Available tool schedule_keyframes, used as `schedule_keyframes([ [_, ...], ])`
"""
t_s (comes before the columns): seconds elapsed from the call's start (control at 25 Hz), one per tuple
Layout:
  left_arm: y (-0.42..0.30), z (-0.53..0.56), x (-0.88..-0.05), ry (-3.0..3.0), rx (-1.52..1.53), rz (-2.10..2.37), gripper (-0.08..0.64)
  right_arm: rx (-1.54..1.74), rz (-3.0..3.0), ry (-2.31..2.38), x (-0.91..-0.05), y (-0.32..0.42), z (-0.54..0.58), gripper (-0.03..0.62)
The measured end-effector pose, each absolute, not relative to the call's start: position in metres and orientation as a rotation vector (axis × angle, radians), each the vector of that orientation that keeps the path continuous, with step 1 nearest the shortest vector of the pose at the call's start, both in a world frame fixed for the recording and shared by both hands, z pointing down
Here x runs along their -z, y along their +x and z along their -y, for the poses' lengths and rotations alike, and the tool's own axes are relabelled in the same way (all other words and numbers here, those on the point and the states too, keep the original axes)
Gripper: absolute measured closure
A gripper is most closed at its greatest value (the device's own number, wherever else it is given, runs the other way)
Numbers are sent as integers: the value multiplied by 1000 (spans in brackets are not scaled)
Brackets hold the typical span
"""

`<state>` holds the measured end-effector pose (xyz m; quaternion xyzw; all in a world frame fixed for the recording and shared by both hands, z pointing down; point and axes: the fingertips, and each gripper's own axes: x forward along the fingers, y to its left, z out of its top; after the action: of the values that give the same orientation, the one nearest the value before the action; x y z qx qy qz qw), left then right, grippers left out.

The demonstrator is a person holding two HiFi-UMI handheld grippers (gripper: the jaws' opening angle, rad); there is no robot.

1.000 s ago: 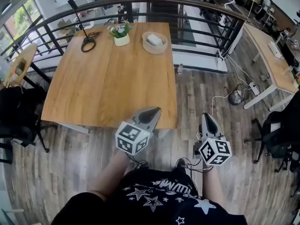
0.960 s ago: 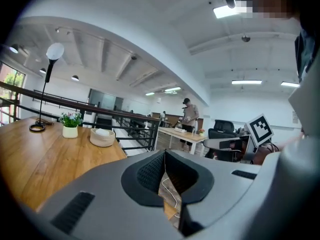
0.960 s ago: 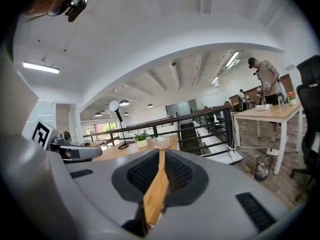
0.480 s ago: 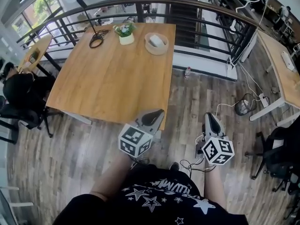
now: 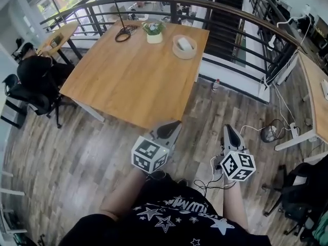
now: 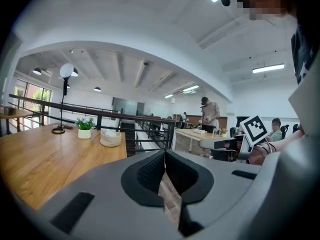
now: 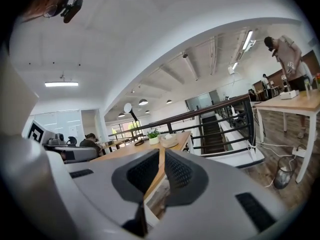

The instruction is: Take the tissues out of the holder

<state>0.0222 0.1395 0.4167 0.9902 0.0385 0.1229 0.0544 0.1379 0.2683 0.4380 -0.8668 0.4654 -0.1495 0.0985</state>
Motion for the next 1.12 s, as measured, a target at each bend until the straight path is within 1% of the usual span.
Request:
schedule_keyframes([
  [0.24, 13, -137, -419, 3016, -408, -38, 545, 494, -1437, -2508, -451, 130, -258, 551],
  [0.48, 26, -107, -425, 3006, -401, 8, 545, 514, -1493, -2500, -458, 140, -225, 551],
  [0.92, 112, -36, -422, 2988, -336, -22, 545, 470, -1474, -2571, -440, 231, -169, 551],
  [1.12, 140, -2, -425, 2985, -321, -5, 545, 463, -1512, -2589, -439, 261, -133, 551],
])
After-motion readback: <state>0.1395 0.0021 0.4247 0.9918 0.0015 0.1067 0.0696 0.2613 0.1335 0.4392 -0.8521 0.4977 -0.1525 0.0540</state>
